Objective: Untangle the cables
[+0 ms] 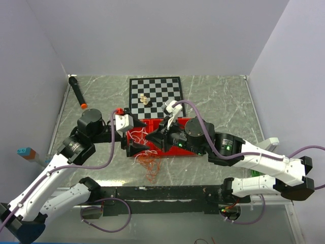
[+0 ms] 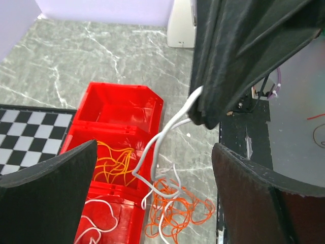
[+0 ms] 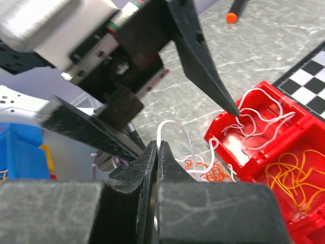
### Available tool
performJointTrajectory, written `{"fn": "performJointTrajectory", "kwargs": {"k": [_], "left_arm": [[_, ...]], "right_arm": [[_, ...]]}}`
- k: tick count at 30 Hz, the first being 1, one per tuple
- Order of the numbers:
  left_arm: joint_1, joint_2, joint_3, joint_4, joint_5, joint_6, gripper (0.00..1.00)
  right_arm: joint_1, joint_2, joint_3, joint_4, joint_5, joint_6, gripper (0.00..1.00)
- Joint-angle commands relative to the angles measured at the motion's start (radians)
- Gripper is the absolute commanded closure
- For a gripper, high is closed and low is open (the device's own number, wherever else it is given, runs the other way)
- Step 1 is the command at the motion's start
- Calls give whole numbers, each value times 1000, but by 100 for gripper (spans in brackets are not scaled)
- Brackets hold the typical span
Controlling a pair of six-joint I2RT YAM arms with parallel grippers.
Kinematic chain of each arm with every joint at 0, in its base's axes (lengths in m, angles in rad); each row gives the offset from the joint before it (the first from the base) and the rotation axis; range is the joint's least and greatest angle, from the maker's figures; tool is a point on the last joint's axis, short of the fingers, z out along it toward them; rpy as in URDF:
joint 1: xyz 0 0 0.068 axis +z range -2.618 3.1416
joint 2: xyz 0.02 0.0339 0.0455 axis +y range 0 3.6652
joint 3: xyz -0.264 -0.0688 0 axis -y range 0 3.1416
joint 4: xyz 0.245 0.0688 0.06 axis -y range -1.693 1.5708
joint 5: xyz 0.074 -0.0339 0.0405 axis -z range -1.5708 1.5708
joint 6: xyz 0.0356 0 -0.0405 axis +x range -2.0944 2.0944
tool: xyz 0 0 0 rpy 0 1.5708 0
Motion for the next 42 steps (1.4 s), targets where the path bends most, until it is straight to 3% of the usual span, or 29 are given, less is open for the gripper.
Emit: {"fn": "performJointTrajectory", "kwargs": {"k": [1, 6, 7, 10, 12, 15, 17, 19, 23, 28, 33, 42], "left_arm": [[-3, 9, -24, 76, 17, 27, 7], [-3, 15, -26, 97, 22, 18, 37], [-3, 16, -24, 106, 19, 13, 47], [-3, 23, -17, 123, 9, -11, 97], [-3, 26, 3, 122, 2, -27, 99], [-3, 27, 61, 107, -12, -45, 99], [-3, 24, 113, 88, -26, -53, 99], [-1, 19, 164, 62, -37, -51, 99], [-3, 13, 256, 21, -43, -42, 99], [-3, 13, 319, 8, -32, -66, 99], [-1, 18, 347, 5, -23, -91, 99], [-1, 24, 390, 16, -37, -116, 99]], "right_arm": [[15, -2, 51, 82, -42, 7, 100], [24, -15, 54, 100, -57, 14, 100], [26, -20, 56, 103, -58, 13, 100], [32, -31, 61, 102, -45, 8, 100], [32, -49, 41, 102, -26, 7, 95], [32, -107, -33, 98, 44, 22, 45], [32, -178, -109, 79, 119, 51, 29], [32, -264, -204, 68, 202, 77, 21], [30, -420, -393, 19, 245, 155, 13], [32, -433, -548, 48, 144, 212, 6], [58, -258, -533, 206, 90, 150, 0], [125, 15, -449, 479, 73, 4, 0]]}}
